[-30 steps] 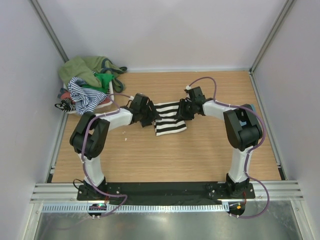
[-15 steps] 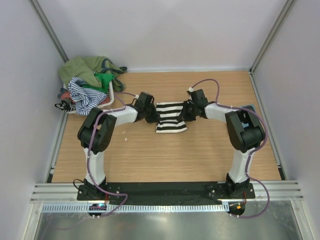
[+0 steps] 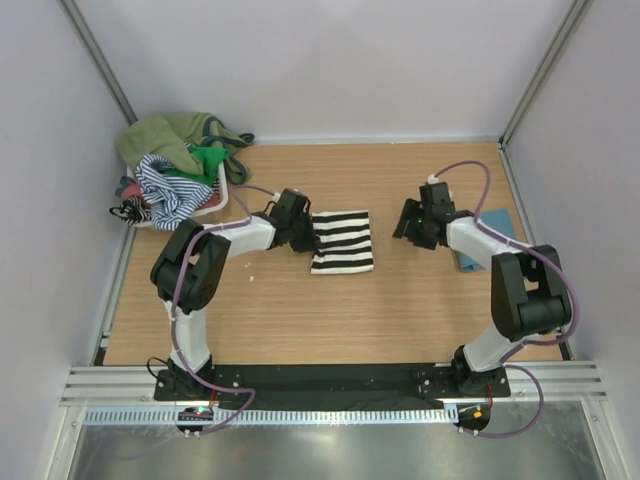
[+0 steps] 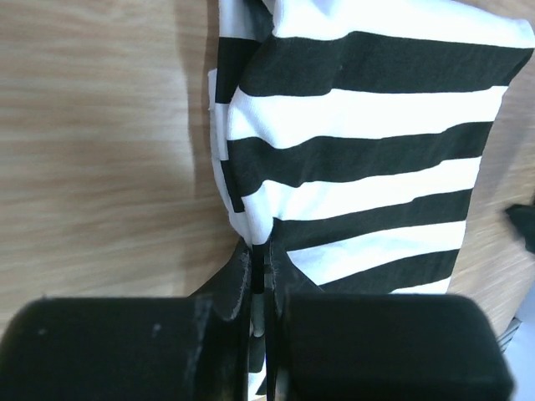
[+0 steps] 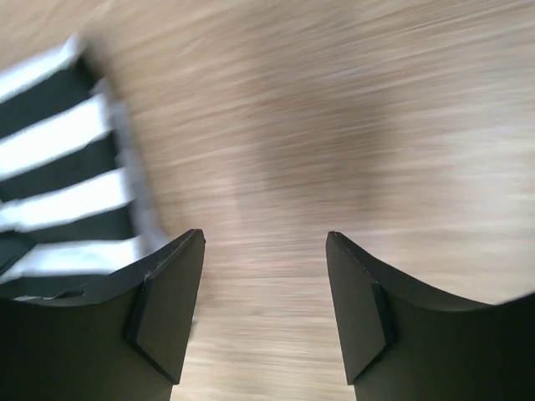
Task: Fold and stack the tank tops
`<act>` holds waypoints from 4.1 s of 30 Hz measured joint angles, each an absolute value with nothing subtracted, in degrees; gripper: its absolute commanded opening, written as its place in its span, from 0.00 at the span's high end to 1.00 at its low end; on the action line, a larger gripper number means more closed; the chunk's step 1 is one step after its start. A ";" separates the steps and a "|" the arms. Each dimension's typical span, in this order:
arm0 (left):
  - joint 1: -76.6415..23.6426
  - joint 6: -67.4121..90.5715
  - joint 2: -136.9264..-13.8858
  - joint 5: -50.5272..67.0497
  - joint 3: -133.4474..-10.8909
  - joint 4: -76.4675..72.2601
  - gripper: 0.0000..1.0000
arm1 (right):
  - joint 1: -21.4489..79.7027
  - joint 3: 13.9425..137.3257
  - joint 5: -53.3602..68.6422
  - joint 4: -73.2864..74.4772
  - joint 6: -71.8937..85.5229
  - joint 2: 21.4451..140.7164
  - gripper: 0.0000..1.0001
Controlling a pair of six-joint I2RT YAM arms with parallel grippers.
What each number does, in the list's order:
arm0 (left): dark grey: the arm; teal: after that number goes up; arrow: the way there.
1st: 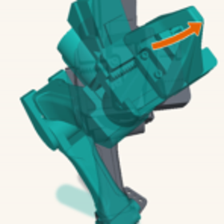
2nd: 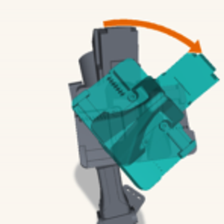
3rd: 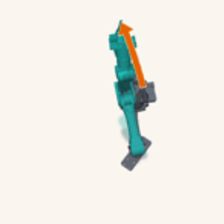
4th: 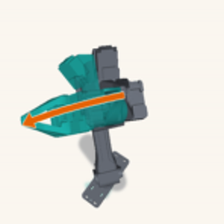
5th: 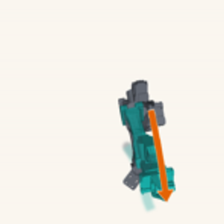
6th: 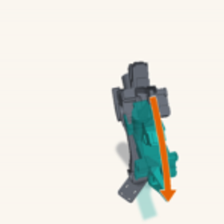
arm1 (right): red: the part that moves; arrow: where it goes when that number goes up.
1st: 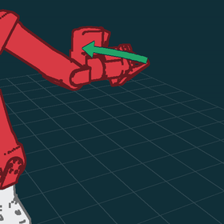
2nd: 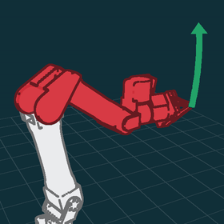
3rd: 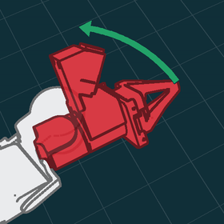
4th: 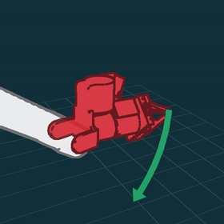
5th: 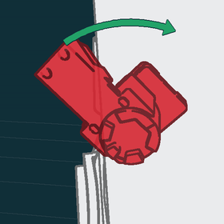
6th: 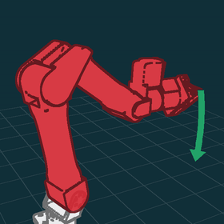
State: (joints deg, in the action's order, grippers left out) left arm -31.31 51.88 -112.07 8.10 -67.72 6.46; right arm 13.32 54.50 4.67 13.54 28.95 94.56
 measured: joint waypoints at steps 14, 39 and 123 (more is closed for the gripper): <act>-30.22 47.33 -106.65 7.64 -63.72 12.14 1.00 | 9.30 61.87 -32.69 30.89 25.45 93.54 0.35; -26.85 45.95 -103.74 11.05 -60.34 14.06 1.00 | 15.62 62.85 -31.42 34.89 23.20 99.94 0.91; -44.38 55.51 -96.84 3.36 -68.64 12.21 1.00 | 22.26 65.30 5.37 29.28 29.89 87.70 0.99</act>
State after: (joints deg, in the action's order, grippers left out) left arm -44.38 55.51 -96.84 3.36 -68.64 12.21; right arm 22.26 65.30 5.37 29.28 29.89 87.70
